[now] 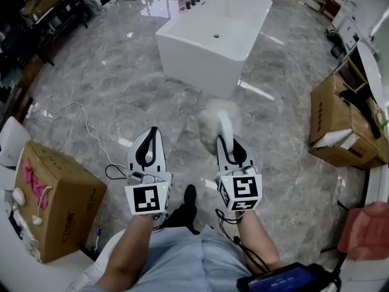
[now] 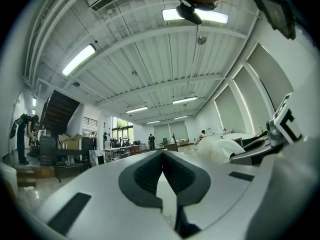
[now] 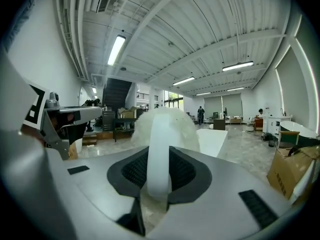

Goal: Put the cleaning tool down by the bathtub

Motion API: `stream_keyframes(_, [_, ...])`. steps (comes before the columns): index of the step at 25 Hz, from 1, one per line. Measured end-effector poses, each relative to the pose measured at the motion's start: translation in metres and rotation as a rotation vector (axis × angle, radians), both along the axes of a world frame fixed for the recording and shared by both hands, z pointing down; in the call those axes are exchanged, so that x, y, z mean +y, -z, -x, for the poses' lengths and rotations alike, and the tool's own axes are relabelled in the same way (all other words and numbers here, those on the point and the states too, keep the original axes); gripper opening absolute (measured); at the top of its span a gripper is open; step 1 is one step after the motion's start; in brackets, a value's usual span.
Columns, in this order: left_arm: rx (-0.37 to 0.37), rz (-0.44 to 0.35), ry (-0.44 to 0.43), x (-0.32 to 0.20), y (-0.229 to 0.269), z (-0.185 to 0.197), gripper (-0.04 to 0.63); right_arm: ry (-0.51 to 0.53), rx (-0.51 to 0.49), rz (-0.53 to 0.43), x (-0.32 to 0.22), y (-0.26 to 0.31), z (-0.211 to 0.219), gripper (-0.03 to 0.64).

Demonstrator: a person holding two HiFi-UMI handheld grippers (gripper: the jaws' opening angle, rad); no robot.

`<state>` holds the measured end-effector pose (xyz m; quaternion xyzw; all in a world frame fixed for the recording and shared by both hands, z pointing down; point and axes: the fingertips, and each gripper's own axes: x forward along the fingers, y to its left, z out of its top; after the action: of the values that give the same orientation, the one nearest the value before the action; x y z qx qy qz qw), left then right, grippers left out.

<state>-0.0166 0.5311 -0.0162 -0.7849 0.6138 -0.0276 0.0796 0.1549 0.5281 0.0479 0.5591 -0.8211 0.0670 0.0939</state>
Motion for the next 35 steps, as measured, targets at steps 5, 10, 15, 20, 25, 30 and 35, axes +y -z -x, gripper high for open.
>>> stream_keyframes(5, [0.057,-0.02,-0.002,-0.062,0.008,0.012,0.015,-0.011,0.006,-0.022,-0.066,0.009,0.011,0.094])
stream_keyframes(10, [0.056,-0.039,-0.016,-0.109,0.018,0.024,0.017,-0.029,0.007,-0.057,-0.116,0.024,0.021,0.094])
stream_keyframes(15, [0.06,-0.047,-0.014,-0.142,0.02,0.031,0.017,-0.035,0.007,-0.073,-0.148,0.028,0.026,0.094])
stream_keyframes(20, [0.01,-0.034,-0.033,-0.179,0.008,0.024,0.017,-0.05,0.011,-0.07,-0.182,0.023,0.017,0.094])
stream_keyframes(25, [0.007,-0.018,-0.039,-0.228,-0.005,0.009,0.017,-0.062,0.012,-0.054,-0.231,0.009,0.0,0.094])
stream_keyframes(30, [0.013,0.0,-0.033,-0.295,-0.018,-0.001,0.017,-0.071,0.011,-0.03,-0.297,-0.005,-0.017,0.094])
stream_keyframes(35, [0.004,0.036,-0.037,-0.365,-0.03,-0.022,0.017,-0.069,0.013,0.001,-0.364,-0.014,-0.036,0.094])
